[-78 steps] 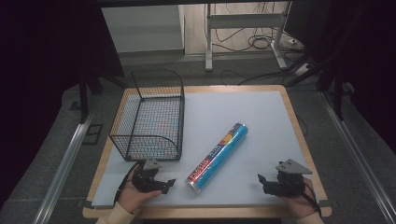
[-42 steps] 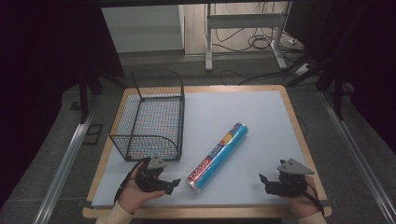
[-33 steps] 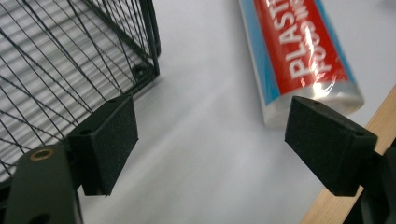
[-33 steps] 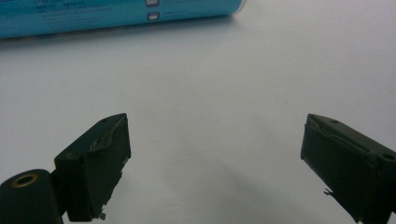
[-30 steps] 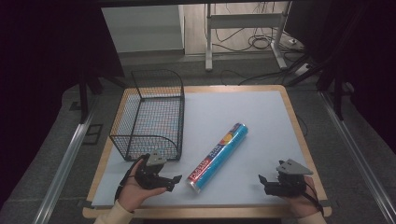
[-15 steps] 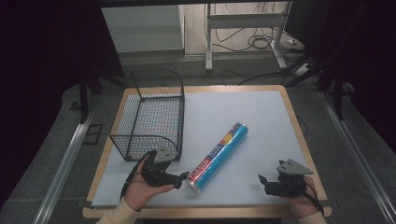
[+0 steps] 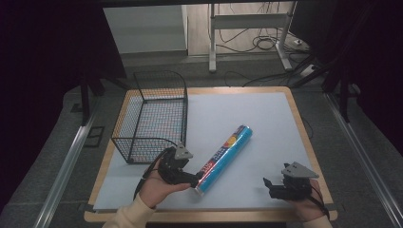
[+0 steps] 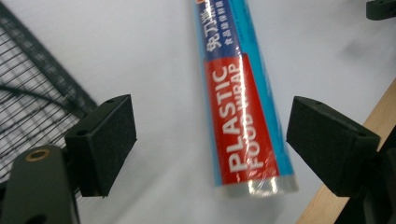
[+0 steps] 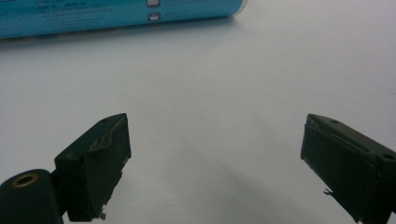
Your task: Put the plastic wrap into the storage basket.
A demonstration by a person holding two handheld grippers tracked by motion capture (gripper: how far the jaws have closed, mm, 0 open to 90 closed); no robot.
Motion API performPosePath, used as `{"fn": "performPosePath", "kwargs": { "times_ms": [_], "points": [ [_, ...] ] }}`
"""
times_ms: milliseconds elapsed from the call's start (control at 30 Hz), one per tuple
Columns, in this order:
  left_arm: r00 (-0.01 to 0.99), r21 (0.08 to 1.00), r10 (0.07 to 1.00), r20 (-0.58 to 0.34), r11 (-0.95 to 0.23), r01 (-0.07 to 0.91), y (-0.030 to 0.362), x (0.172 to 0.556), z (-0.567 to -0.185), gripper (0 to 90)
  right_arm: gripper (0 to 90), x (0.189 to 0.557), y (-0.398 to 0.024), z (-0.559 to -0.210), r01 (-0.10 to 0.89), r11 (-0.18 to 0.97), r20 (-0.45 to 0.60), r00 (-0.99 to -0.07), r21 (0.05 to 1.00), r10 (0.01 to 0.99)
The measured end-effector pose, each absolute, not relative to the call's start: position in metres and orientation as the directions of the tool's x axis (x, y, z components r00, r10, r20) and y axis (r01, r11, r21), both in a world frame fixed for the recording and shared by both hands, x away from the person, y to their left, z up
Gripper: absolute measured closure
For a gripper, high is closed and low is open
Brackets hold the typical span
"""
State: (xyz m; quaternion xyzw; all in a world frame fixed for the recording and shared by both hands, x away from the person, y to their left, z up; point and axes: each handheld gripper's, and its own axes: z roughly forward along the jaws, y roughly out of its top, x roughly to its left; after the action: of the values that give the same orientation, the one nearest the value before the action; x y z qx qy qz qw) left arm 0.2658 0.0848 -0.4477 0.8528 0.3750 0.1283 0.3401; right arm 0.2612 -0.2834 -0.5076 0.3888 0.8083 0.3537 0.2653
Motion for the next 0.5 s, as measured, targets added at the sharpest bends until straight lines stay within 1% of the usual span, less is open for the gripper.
{"fn": "performPosePath", "kwargs": {
  "times_ms": [333,500],
  "points": [
    [0.719,0.663,0.695,-0.012,-0.533,0.526,0.056,0.279,-0.443,14.6,8.9,0.261,-0.284,-0.507,0.439,0.45,-0.158,-0.556,0.778,0.816],
    [0.719,0.643,0.695,-0.005,-0.548,0.535,0.046,0.29,-0.444,14.4,8.9,0.261,-0.283,-0.508,0.439,0.45,-0.158,-0.556,0.778,0.816]
  ]
}}
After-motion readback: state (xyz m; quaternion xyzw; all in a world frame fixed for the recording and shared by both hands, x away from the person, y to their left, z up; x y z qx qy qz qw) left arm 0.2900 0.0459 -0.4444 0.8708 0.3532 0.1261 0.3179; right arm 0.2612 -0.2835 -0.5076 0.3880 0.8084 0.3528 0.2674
